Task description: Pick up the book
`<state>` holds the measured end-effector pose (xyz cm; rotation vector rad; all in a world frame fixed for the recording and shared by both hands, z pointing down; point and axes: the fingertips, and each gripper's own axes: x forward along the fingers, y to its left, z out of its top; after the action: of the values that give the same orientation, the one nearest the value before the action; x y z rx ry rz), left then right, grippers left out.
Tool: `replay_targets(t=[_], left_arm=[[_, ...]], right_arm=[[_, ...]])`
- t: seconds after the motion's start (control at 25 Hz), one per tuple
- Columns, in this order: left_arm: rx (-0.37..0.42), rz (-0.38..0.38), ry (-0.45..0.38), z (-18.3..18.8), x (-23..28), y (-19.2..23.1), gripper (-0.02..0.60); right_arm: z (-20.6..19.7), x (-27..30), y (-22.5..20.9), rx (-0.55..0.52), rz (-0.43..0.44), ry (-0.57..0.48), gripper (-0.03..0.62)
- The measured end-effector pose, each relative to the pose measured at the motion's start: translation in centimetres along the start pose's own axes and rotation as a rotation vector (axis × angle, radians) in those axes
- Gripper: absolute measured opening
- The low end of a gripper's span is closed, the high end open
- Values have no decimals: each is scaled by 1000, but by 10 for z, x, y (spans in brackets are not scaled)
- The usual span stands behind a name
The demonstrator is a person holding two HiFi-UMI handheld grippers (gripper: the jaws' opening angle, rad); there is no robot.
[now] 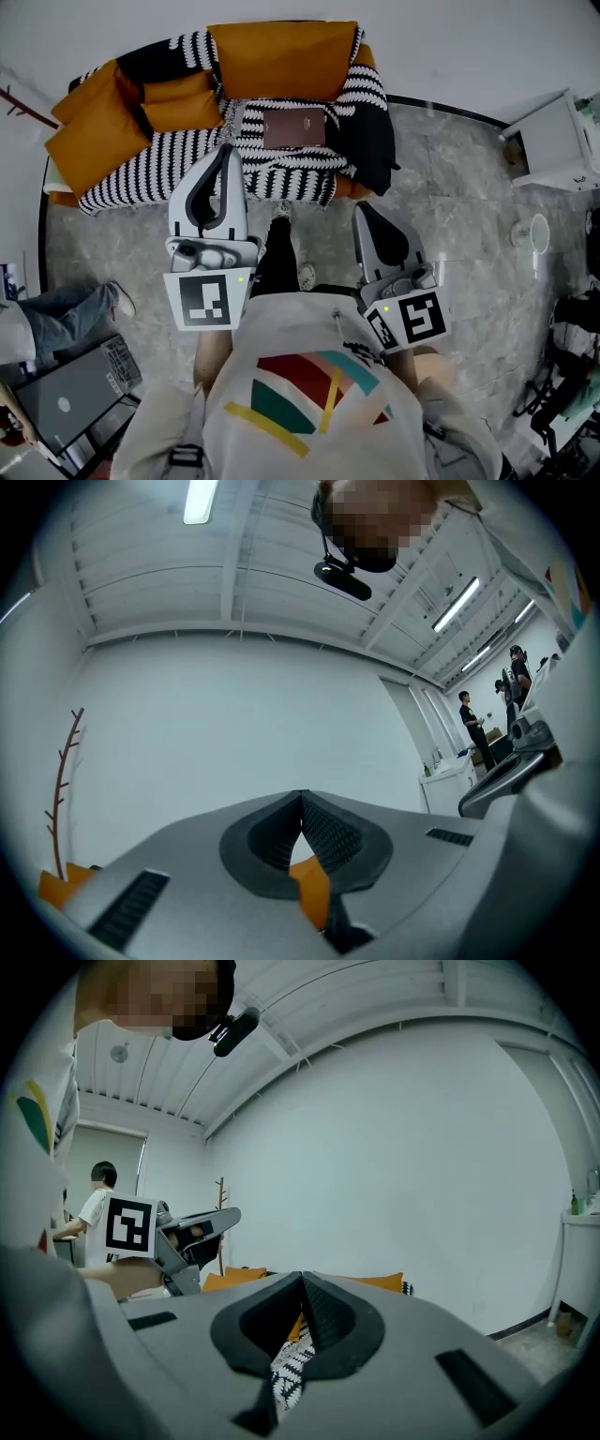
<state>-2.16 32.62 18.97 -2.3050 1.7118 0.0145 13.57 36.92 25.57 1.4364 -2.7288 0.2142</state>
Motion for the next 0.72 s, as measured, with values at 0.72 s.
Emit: replay_targets(t=[0.72], left_arm=[[-59,-74,-27,-52,202,112,6]], right_arm=[[47,204,-78,-6,-89,-13,12]])
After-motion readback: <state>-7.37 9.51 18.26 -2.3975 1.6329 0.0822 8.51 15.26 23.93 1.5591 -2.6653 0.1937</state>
